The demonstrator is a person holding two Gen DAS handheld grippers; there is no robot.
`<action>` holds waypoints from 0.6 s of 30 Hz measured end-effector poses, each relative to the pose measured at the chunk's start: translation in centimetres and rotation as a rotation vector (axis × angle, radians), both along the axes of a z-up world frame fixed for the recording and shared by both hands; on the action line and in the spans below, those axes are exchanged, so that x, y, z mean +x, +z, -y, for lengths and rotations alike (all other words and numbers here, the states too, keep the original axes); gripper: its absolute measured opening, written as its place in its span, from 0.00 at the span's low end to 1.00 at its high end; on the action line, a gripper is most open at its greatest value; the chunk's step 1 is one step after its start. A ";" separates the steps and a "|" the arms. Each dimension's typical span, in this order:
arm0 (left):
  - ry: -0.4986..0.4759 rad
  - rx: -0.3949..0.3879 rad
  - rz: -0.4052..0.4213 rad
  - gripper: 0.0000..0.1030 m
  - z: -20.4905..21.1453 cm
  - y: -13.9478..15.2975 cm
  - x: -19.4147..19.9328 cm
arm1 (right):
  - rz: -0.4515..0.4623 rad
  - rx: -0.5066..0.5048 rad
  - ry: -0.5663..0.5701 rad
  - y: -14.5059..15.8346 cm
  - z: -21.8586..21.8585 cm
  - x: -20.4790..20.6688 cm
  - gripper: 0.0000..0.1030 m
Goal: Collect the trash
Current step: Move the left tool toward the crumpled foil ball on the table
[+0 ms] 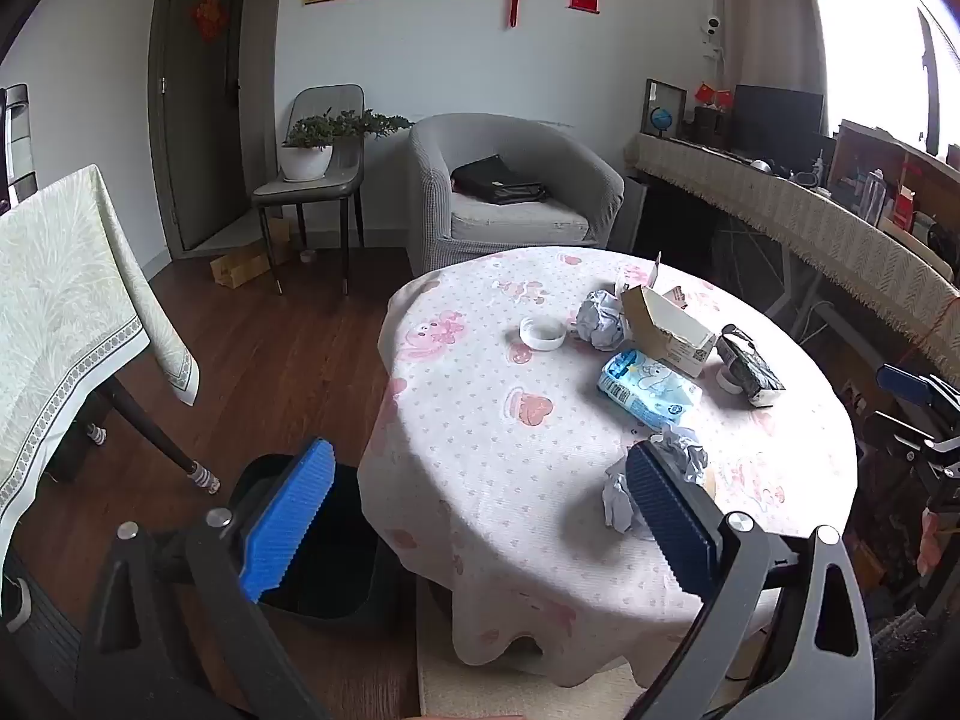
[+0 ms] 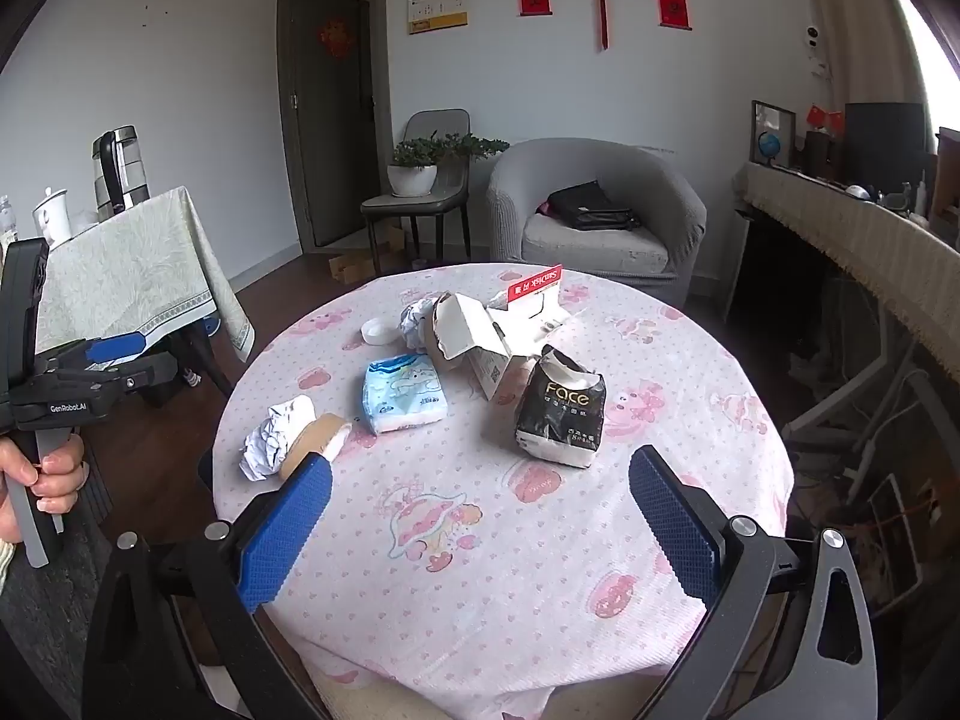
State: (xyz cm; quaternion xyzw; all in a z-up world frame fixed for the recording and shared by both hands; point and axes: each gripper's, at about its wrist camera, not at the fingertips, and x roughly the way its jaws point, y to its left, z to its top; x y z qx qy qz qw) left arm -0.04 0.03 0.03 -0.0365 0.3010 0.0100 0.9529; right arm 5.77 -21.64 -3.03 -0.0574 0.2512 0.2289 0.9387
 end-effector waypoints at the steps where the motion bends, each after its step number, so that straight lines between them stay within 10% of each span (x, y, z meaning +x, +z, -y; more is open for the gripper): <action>1: 0.001 0.001 0.000 0.97 0.0 0.0 0.0 | 0.003 0.002 0.001 0.0 0.0 0.0 0.97; 18: 0.004 -0.002 -0.004 0.97 -0.3 -0.1 0.5 | 0.000 0.002 0.002 -0.1 -0.1 0.3 0.97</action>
